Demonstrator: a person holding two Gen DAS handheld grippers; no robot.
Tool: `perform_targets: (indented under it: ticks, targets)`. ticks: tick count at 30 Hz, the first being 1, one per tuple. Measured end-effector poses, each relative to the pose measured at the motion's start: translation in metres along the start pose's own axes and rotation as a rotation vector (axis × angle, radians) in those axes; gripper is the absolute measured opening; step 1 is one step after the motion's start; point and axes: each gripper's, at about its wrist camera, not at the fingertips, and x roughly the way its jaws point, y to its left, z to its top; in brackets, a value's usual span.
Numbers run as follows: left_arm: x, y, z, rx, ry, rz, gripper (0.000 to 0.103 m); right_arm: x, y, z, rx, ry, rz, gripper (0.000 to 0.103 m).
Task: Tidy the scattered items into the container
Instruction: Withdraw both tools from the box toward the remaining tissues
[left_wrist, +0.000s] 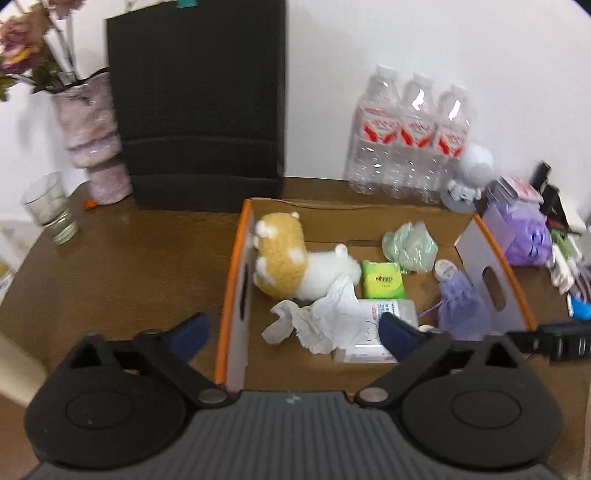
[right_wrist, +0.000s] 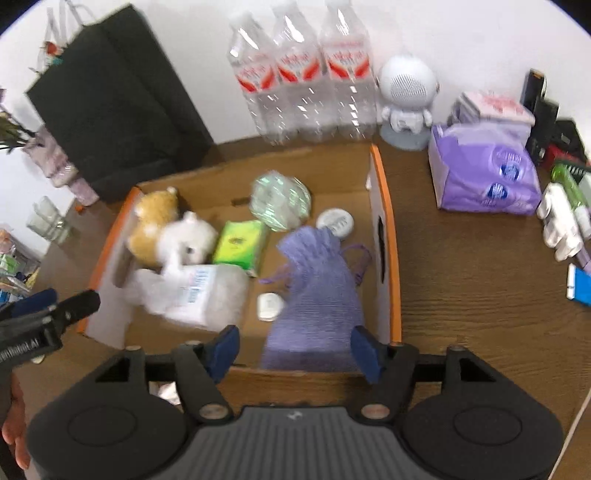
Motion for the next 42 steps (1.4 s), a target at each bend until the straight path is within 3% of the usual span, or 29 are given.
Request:
perform_targets:
  ticks: [3,5,8,13,15,19,31,38,42]
  targets:
    - [-0.03,-0.002,0.007,-0.004,0.006,0.0,0.103,-0.03,0.014,-0.004,-0.031,-0.025,-0.017,0.069]
    - [-0.047,-0.007,0.006,0.015,0.006,-0.002,0.103,-0.048,0.022,-0.006,-0.048,-0.038,-0.027,0.083]
    - [-0.076,-0.016,0.0,0.047,-0.037,-0.008,0.103,-0.074,0.035,-0.012,-0.071,-0.07,-0.039,0.085]
    - [-0.121,-0.03,-0.031,0.132,-0.282,0.026,0.103,-0.123,0.055,-0.035,-0.13,-0.254,-0.042,0.091]
    - [-0.128,-0.038,-0.045,0.166,-0.353,0.045,0.103,-0.134,0.061,-0.047,-0.158,-0.343,-0.057,0.097]
    - [-0.127,-0.043,-0.077,0.151,-0.473,0.071,0.103,-0.133,0.059,-0.071,-0.137,-0.449,-0.082,0.097]
    - [-0.092,-0.037,-0.12,0.077,-0.407,-0.011,0.103,-0.092,0.028,-0.132,-0.076,-0.511,-0.043,0.097]
    - [-0.095,-0.023,-0.154,0.033,-0.481,-0.052,0.103,-0.093,0.028,-0.166,-0.102,-0.607,-0.032,0.101]
    - [-0.086,-0.017,-0.175,0.055,-0.484,-0.02,0.103,-0.079,0.033,-0.185,-0.161,-0.582,-0.049,0.102]
